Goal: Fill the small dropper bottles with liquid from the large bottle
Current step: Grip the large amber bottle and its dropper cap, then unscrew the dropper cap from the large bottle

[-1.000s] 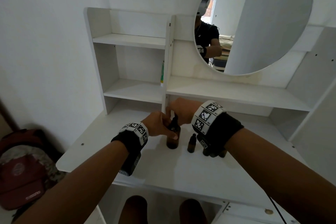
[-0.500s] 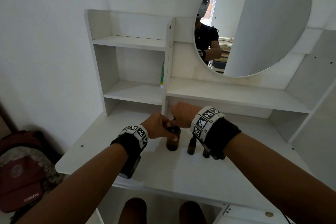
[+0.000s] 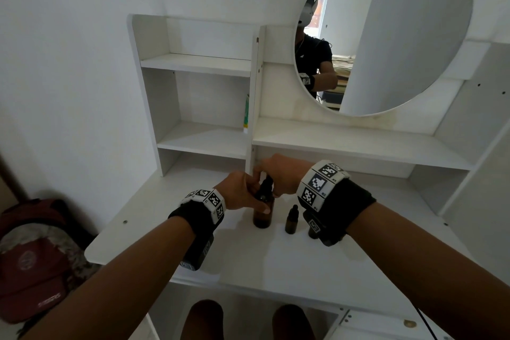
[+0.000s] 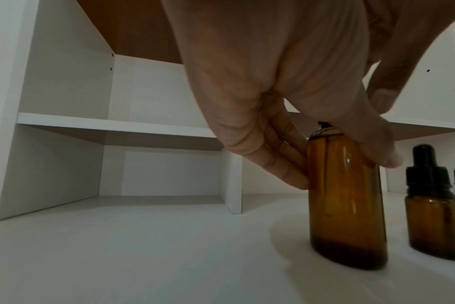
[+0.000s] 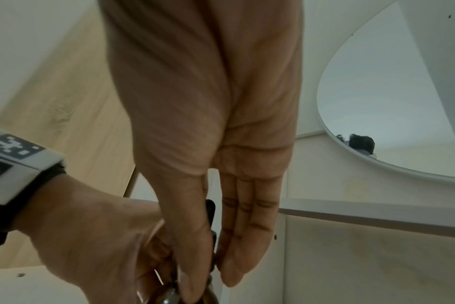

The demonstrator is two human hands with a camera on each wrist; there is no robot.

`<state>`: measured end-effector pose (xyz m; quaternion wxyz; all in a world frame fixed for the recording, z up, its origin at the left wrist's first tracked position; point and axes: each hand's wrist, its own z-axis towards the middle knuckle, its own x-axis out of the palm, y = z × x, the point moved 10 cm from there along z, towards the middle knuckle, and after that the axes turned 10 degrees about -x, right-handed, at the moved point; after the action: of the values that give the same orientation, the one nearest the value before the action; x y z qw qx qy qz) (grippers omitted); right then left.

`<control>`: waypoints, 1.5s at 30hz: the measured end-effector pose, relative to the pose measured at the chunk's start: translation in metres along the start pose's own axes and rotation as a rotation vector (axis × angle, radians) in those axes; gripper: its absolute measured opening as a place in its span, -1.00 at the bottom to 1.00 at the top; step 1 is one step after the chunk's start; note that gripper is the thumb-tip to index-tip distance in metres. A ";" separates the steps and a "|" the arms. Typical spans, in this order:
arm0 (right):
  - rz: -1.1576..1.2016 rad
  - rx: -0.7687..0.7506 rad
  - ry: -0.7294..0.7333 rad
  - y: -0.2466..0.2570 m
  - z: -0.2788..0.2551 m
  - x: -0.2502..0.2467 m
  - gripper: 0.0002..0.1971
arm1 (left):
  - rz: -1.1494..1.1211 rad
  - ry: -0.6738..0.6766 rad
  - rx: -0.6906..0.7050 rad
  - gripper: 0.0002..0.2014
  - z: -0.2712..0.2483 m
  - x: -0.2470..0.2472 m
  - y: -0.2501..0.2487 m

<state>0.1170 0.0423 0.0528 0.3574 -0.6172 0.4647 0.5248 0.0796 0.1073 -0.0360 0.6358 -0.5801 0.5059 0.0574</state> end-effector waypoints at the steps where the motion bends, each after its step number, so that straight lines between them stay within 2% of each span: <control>1: -0.007 0.025 -0.008 -0.004 -0.003 0.001 -0.52 | 0.000 0.003 -0.005 -0.75 0.000 0.000 0.000; 9: -0.004 0.185 0.066 -0.040 -0.034 0.036 -0.68 | 0.022 0.003 0.001 -0.67 -0.003 0.001 -0.002; 12: -0.002 0.198 0.072 -0.039 -0.038 0.045 -0.72 | 0.007 0.006 0.010 -0.73 -0.006 0.001 -0.004; 18: -0.015 0.201 0.087 -0.031 -0.038 0.054 -0.83 | 0.010 0.000 -0.002 -0.65 -0.007 0.000 -0.003; 20: -0.001 0.202 0.086 -0.027 -0.039 0.055 -0.93 | 0.001 -0.002 -0.001 -0.61 -0.007 0.000 -0.002; 23: 0.042 0.162 0.078 -0.016 -0.037 0.058 -0.81 | 0.016 -0.007 0.007 -0.58 -0.007 -0.001 -0.003; 25: 0.078 0.113 0.083 -0.005 -0.036 0.059 -0.87 | 0.038 -0.001 0.022 -0.60 -0.008 0.000 -0.005; 28: 0.112 0.070 0.097 0.006 -0.035 0.063 -0.77 | 0.072 0.000 0.039 -0.61 -0.009 0.001 -0.007; 33: 0.105 0.044 0.085 0.010 -0.036 0.065 -0.76 | 0.020 0.138 -0.014 -0.46 -0.017 0.005 -0.005; 35: 0.132 0.061 0.067 0.006 -0.039 0.066 -0.72 | -0.030 0.144 -0.044 -0.43 -0.023 0.002 0.000; 39: 0.150 0.063 0.035 0.004 -0.042 0.074 -0.67 | 0.054 -0.049 -0.052 -0.63 -0.036 -0.010 0.018; 42: 0.181 0.062 -0.051 0.005 -0.040 0.076 -0.69 | 0.085 0.016 -0.020 -0.74 -0.048 0.011 0.021; 45: 0.180 0.077 -0.134 0.004 -0.037 0.077 -0.74 | 0.046 0.064 0.007 -0.73 -0.056 0.032 0.020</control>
<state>0.1258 -0.0088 -0.0152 0.3625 -0.5225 0.5131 0.5765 0.0496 0.0528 -0.0619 0.6200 -0.5674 0.5394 0.0516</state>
